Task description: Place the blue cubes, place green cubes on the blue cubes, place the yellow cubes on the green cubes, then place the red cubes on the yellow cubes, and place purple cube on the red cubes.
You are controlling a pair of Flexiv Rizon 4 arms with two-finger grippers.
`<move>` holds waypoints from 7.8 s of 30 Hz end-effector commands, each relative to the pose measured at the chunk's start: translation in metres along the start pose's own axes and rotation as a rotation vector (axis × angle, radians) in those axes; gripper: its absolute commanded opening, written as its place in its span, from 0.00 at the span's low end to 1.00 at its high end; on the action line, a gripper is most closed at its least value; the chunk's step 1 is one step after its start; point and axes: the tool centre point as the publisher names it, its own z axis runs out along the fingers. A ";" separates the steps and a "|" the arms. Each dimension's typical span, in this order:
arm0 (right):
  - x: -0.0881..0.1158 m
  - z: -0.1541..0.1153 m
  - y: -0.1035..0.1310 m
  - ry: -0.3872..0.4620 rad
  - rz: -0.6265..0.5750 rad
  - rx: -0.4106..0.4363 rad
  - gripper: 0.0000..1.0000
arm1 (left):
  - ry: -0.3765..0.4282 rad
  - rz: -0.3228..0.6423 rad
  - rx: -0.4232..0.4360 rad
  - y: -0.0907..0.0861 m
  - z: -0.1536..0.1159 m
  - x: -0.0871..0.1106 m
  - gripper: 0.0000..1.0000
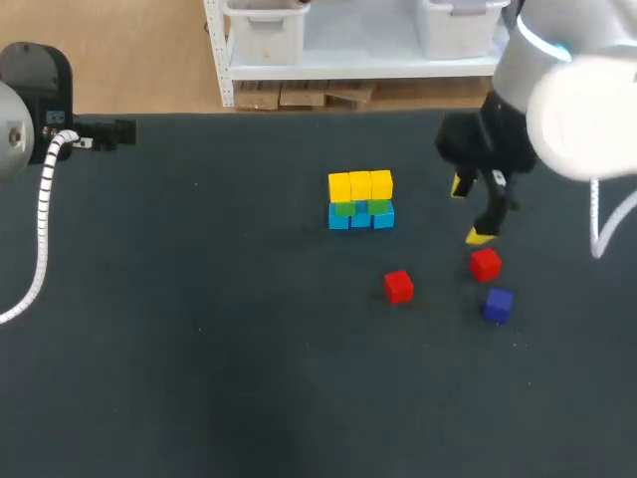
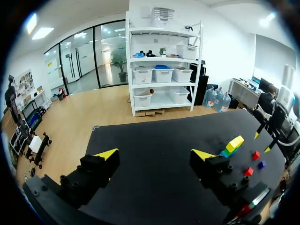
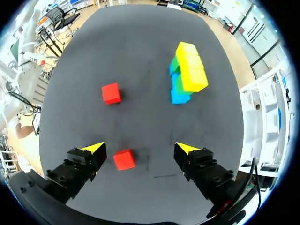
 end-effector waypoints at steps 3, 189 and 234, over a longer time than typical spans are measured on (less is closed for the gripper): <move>0.018 0.010 0.012 0.047 0.038 0.058 0.93 | -0.001 0.000 0.001 0.000 0.000 0.000 1.00; -0.071 -0.037 -0.071 0.151 0.036 0.101 1.00 | -0.001 0.000 0.001 0.000 0.000 0.000 1.00; -0.070 0.031 0.071 0.053 -0.163 0.064 1.00 | -0.001 0.000 0.001 0.000 0.000 0.000 1.00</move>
